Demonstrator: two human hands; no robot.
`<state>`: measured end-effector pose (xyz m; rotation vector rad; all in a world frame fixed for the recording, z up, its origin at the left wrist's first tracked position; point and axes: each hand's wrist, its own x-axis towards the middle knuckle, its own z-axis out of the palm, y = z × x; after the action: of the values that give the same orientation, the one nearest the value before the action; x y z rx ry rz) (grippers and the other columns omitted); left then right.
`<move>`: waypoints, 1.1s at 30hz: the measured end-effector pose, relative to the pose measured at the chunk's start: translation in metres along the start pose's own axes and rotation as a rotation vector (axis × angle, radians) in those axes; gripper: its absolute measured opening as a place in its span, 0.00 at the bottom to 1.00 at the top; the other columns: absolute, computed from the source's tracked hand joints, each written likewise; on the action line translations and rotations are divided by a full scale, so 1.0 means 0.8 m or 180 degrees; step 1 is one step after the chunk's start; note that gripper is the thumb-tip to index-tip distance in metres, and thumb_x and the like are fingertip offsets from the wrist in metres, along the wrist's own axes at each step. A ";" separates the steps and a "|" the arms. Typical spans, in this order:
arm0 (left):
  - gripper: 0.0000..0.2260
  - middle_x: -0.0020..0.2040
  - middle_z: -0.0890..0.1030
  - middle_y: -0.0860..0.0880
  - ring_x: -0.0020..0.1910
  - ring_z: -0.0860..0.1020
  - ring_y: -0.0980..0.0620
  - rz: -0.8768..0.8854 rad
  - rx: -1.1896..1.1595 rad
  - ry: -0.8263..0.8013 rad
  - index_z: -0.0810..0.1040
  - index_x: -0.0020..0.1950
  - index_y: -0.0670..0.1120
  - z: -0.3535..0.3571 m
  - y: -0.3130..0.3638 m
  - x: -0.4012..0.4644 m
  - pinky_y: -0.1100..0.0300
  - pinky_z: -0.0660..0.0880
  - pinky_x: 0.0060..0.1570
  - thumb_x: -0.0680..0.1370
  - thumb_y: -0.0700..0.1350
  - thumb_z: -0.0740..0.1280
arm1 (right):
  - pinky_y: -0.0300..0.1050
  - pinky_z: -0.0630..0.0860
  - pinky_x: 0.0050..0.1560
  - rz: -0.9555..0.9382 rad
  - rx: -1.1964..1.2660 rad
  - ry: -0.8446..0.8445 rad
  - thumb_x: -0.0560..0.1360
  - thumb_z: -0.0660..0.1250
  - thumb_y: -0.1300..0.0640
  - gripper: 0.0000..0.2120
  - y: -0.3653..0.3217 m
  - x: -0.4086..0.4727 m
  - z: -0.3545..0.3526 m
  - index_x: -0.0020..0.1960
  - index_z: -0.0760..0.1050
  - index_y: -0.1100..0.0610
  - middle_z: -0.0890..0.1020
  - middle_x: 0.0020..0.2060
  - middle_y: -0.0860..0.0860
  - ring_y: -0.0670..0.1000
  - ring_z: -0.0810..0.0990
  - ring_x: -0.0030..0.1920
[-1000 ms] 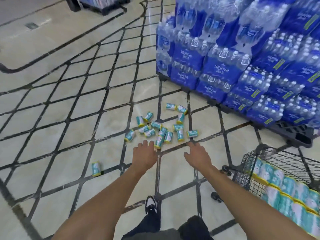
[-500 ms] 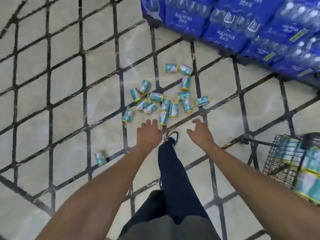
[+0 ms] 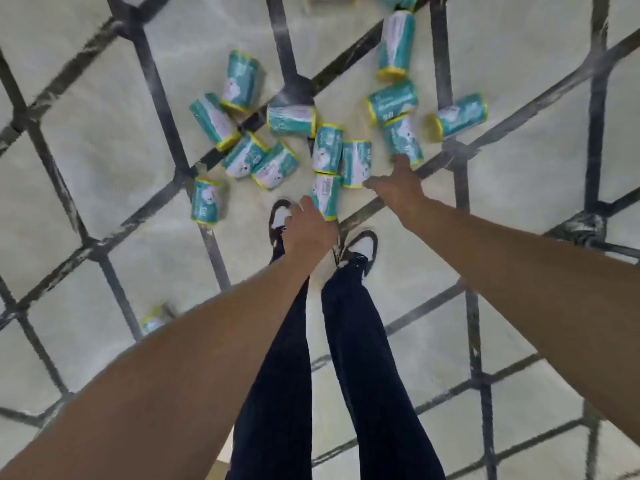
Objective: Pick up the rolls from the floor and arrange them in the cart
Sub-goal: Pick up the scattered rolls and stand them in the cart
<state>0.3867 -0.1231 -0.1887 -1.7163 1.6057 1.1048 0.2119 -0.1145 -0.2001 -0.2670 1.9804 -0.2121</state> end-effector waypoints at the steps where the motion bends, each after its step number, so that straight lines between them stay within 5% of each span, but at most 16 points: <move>1: 0.27 0.69 0.66 0.38 0.68 0.68 0.36 -0.0138 -0.0123 -0.0072 0.62 0.71 0.42 0.016 0.000 0.038 0.42 0.71 0.63 0.77 0.49 0.68 | 0.51 0.77 0.59 0.0045 0.0075 0.0017 0.73 0.74 0.54 0.37 0.005 0.037 0.021 0.76 0.60 0.55 0.78 0.63 0.59 0.59 0.79 0.61; 11: 0.39 0.70 0.66 0.42 0.69 0.69 0.41 -0.0906 -0.0738 -0.0328 0.58 0.73 0.44 0.144 0.000 0.271 0.48 0.69 0.64 0.71 0.53 0.77 | 0.55 0.69 0.70 0.0280 0.0539 0.0550 0.67 0.76 0.53 0.50 0.038 0.267 0.149 0.80 0.50 0.50 0.65 0.70 0.57 0.61 0.69 0.69; 19: 0.38 0.63 0.71 0.43 0.64 0.72 0.40 -0.0582 -0.0694 0.0355 0.60 0.68 0.47 0.174 -0.019 0.293 0.44 0.72 0.61 0.69 0.59 0.77 | 0.56 0.74 0.66 0.0082 0.0392 0.1027 0.61 0.80 0.43 0.52 0.073 0.310 0.146 0.77 0.57 0.53 0.71 0.68 0.56 0.59 0.75 0.64; 23: 0.37 0.62 0.73 0.43 0.62 0.75 0.40 -0.0495 -0.0701 0.0095 0.61 0.68 0.46 0.143 -0.015 0.262 0.46 0.75 0.59 0.69 0.59 0.76 | 0.55 0.80 0.58 0.0125 0.1100 0.0889 0.55 0.80 0.47 0.48 0.067 0.265 0.132 0.70 0.63 0.54 0.77 0.58 0.55 0.54 0.81 0.54; 27: 0.36 0.61 0.75 0.43 0.59 0.77 0.41 -0.0386 -0.0757 -0.0109 0.63 0.67 0.44 0.072 0.001 0.177 0.49 0.76 0.56 0.69 0.58 0.76 | 0.44 0.78 0.50 0.0062 0.1458 0.0737 0.63 0.83 0.56 0.38 0.055 0.164 0.083 0.66 0.65 0.55 0.77 0.50 0.49 0.45 0.78 0.45; 33: 0.42 0.65 0.73 0.46 0.61 0.75 0.45 -0.0317 -0.1131 0.0022 0.60 0.75 0.41 -0.092 0.056 -0.025 0.57 0.70 0.53 0.72 0.58 0.76 | 0.48 0.80 0.56 0.0015 0.1938 0.0695 0.63 0.84 0.58 0.40 0.014 -0.073 -0.045 0.67 0.66 0.55 0.80 0.55 0.52 0.50 0.81 0.54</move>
<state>0.3588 -0.1796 -0.1269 -2.0004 1.3706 1.3990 0.2015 -0.0861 -0.1378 0.1621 2.0241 -0.8496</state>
